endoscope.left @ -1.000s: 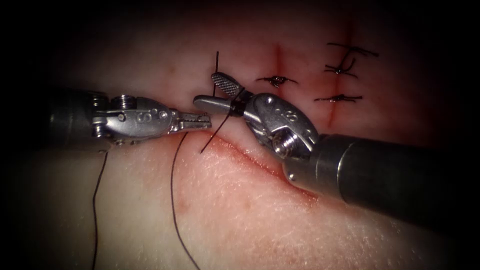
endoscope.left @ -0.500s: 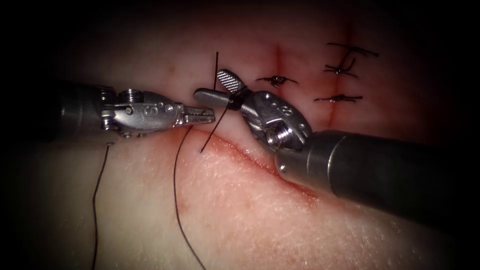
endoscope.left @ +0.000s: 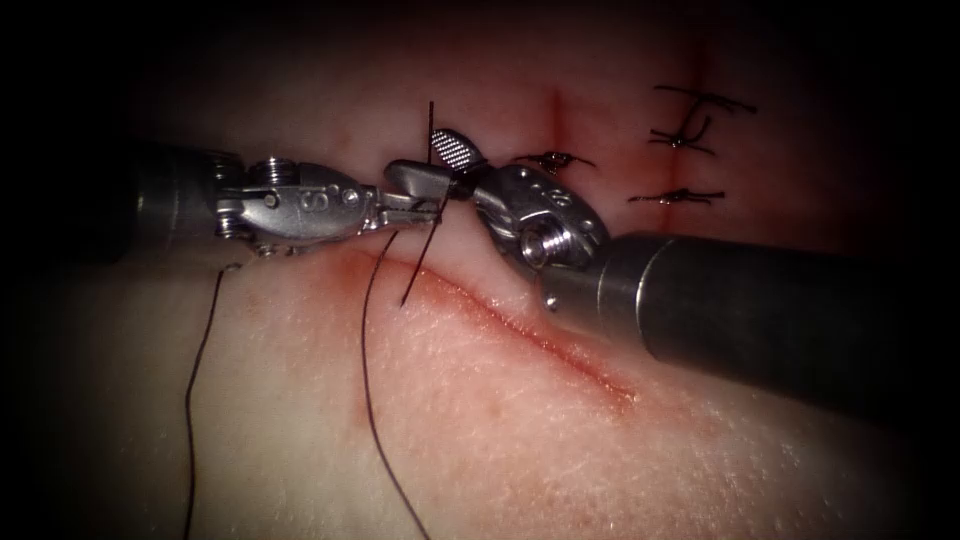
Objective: Wound Closure
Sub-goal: Grasp the suture tail end with the right jaws, then tension the knot by pulling the left jaws up and the right jaws down.
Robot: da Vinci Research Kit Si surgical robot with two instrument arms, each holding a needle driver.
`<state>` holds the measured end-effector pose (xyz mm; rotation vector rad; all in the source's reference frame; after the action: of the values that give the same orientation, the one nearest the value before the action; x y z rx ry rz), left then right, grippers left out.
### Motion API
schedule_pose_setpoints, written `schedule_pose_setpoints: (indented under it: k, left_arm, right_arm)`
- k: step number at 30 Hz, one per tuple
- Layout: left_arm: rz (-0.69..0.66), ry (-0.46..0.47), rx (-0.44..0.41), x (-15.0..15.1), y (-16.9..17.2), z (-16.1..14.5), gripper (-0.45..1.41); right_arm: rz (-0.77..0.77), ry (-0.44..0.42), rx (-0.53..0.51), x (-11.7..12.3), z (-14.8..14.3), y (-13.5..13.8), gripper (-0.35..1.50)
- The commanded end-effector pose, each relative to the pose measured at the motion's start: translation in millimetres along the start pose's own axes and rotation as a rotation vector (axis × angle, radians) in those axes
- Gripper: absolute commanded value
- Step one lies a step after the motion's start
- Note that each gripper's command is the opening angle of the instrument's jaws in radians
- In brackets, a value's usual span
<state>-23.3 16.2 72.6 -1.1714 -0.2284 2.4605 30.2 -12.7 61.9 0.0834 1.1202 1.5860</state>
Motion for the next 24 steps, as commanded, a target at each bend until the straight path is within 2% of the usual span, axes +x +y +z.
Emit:
schedule_pose_setpoints:
  k: [1,7,10,11,12,13,15,17,24]
  left_arm:
    - [0.000,0.001,-0.001,-0.2,0.0,0.7,-0.45]
    - [0.001,0.001,-0.002,-0.3,-0.2,0.8,-0.45]
    - [0.002,0.001,-0.003,-0.4,-0.2,0.6,-0.45]
    - [0.003,0.001,-0.004,-0.5,-0.2,0.5,-0.45]
    - [0.003,0.002,-0.005,-0.5,-0.2,0.4,-0.45]
    - [0.004,0.002,-0.006,-0.6,-0.2,0.4,-0.45]
    - [0.005,0.002,-0.008,-0.7,-0.2,0.1,-0.45]
    - [0.007,0.002,-0.009,-0.9,-0.1,-0.1,-0.45]
    - [0.024,-0.006,-0.004,-1.8,0.1,-0.9,-0.45]
  right_arm:
    - [0.003,-0.003,0.005,-0.3,1.5,-0.7,1.23]
    - [0.029,-0.019,0.006,-0.9,3.3,-1.5,1.23]
    - [0.034,-0.019,0.007,-1.0,3.2,-1.6,1.06]
    - [0.040,-0.023,0.007,-1.0,3.1,-1.6,0.84]
    - [0.050,-0.021,-0.021,-1.1,2.8,-1.6,0.20]
    - [0.054,-0.021,-0.060,-1.1,2.4,-1.6,-0.30]
    - [0.067,0.006,-0.133,-1.3,1.7,-1.8,-0.35]
    - [0.074,0.043,-0.138,-1.5,1.2,-2.3,-0.35]
    - [0.043,0.058,-0.081,-2.9,-1.0,-6.1,-0.35]
